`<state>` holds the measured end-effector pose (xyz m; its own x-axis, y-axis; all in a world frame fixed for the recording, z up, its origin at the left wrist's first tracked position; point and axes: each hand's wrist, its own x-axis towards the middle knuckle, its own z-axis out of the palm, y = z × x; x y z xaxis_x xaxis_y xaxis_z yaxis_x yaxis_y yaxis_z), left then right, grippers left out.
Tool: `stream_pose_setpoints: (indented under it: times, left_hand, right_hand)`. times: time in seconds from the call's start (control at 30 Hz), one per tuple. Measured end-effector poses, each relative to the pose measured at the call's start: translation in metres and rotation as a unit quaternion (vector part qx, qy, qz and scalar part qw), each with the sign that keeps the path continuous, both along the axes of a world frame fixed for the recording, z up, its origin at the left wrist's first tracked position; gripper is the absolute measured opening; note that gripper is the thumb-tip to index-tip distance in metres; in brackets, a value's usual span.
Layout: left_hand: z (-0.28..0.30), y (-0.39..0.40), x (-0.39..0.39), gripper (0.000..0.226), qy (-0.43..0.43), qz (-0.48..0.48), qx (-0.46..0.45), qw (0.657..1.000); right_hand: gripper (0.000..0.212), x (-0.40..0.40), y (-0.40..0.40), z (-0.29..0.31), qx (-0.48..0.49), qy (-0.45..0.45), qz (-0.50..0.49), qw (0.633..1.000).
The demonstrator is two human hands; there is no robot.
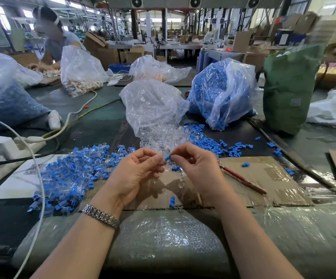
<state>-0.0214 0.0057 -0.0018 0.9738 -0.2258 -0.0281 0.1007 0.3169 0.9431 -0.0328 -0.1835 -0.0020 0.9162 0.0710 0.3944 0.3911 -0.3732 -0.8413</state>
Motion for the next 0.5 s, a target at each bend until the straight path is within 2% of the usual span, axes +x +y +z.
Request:
stream_pose_setpoints:
  times: [0.27, 0.5]
  left_hand:
    - [0.0004, -0.0055, -0.0017, 0.017, 0.036, -0.014, 0.001, 0.999]
    - [-0.0032, -0.0033, -0.0002, 0.017, 0.039, -0.04, -0.004, 0.998]
  right_hand:
    - [0.006, -0.0027, 0.0021, -0.0005, -0.025, -0.044, 0.008, 0.999]
    - [0.004, -0.0036, 0.0041, -0.0011, -0.101, -0.09, 0.001, 0.991]
